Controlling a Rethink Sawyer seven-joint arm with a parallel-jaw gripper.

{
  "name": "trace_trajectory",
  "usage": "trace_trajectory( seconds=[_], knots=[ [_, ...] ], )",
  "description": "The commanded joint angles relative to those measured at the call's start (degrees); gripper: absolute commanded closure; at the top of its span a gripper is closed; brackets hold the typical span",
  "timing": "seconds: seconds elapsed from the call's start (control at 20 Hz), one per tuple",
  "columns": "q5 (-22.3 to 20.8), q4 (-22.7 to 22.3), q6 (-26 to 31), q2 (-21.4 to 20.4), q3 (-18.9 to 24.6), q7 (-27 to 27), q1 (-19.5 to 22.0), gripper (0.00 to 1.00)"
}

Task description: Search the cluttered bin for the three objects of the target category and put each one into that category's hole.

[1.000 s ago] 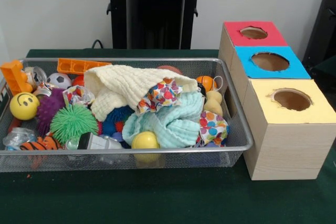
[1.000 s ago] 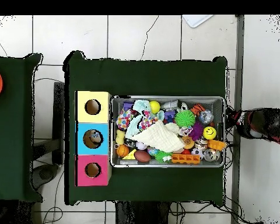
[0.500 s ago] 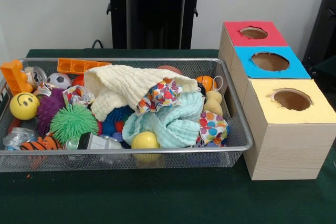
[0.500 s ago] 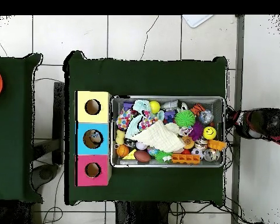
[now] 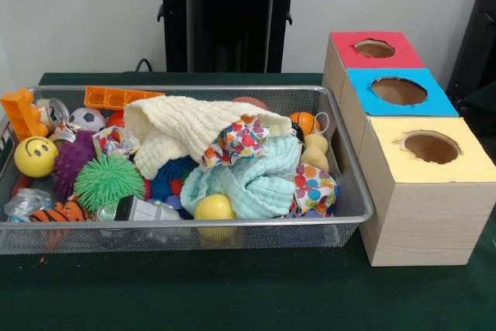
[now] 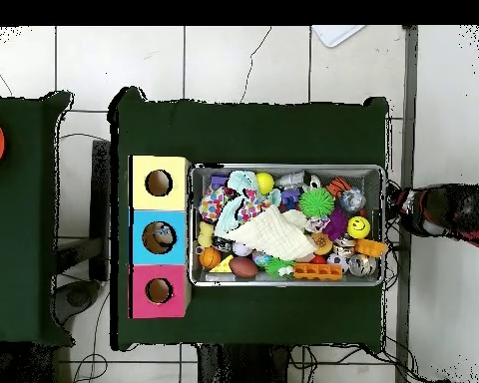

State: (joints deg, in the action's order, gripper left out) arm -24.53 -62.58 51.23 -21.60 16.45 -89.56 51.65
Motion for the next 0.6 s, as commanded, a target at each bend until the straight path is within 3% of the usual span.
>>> trace_trajectory(
  seconds=[0.05, 0.6],
  knots=[
    [-1.14, -4.50, 0.20, 1.30, 0.53, 2.16, -2.26, 0.00],
    [-0.34, -7.32, -1.72, 0.54, -1.12, -2.56, -3.49, 0.00]
  ],
)
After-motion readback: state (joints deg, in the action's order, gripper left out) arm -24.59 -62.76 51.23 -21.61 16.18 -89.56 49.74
